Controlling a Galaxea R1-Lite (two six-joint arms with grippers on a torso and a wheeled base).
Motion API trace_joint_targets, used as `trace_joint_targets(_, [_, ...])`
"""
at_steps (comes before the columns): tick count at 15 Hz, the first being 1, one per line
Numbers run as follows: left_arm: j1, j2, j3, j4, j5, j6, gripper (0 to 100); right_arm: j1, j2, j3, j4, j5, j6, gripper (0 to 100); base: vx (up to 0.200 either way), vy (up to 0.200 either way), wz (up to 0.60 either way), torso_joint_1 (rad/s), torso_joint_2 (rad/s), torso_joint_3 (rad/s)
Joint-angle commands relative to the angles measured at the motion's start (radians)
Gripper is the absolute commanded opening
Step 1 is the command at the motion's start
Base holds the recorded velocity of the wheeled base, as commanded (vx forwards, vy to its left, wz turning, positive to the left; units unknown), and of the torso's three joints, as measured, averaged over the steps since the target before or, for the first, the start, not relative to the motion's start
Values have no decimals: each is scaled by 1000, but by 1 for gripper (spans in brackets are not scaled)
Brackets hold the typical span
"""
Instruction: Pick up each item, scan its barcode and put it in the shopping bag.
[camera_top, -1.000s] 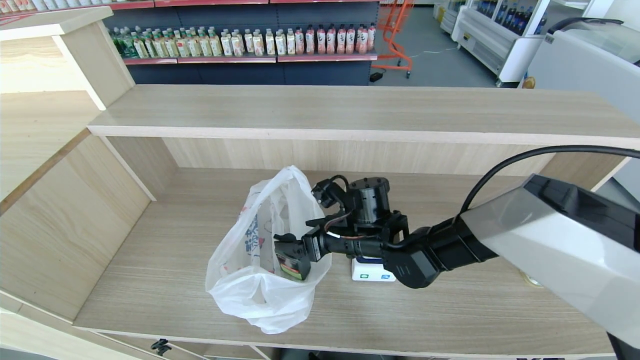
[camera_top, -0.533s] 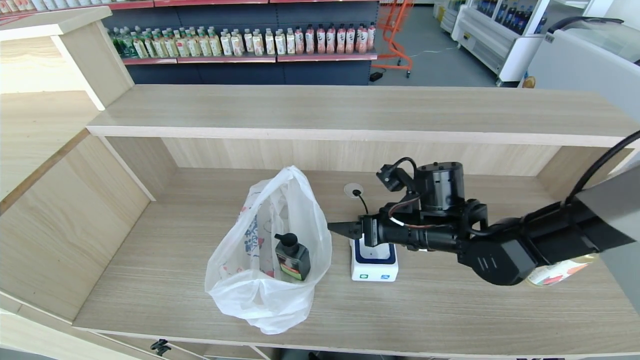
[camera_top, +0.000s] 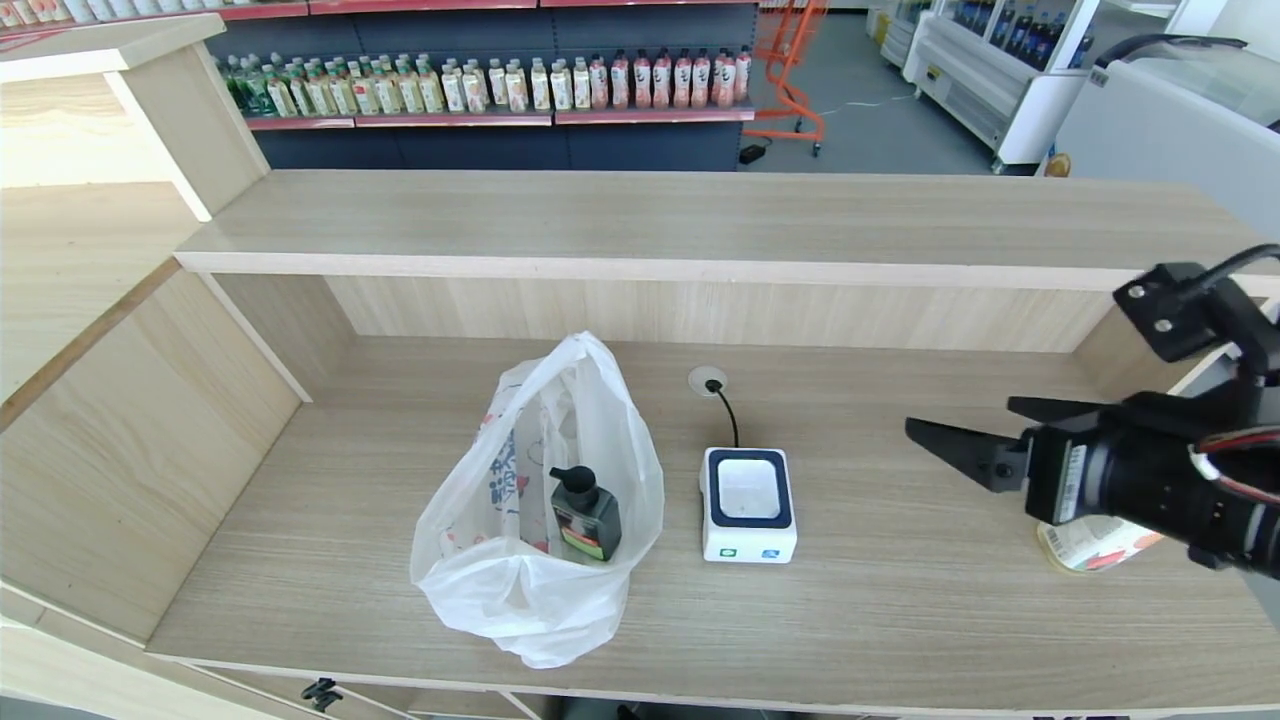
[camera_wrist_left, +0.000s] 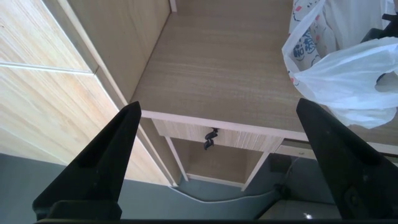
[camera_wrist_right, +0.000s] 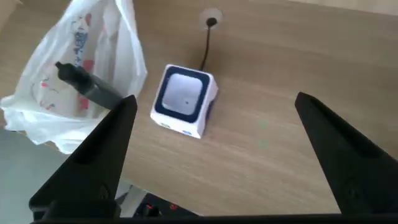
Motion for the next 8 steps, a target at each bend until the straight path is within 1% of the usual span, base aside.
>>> trace_joint_targets(1, [0,0,0,0,0,0,100,-57,-404,12,399,-322,-8,100,0,0,0,0,0,0])
trace_joint_targets(2, [0,0,0,0,0,0,100,-68,-494,-16,536,-382,-1,100,0,0,0,0,0,0])
trace_joint_targets(3, [0,1,0,0,0,0,100,-105,-522,-16,552,-382,-4,100,0,0,0,0,0,0])
trace_joint_targets(4, [0,0,0,0,0,0,100,-136,-522,-19,546,-379,-4,100,0,0,0,0,0,0])
trace_joint_targets(6, [0,0,0,0,0,0,100,-134,-524,-19,511,-365,-24,100,0,0,0,0,0,0])
trace_joint_targets(8, [0,1,0,0,0,0,100,-146,-556,29,502,-357,-50,100,0,0,0,0,0,0])
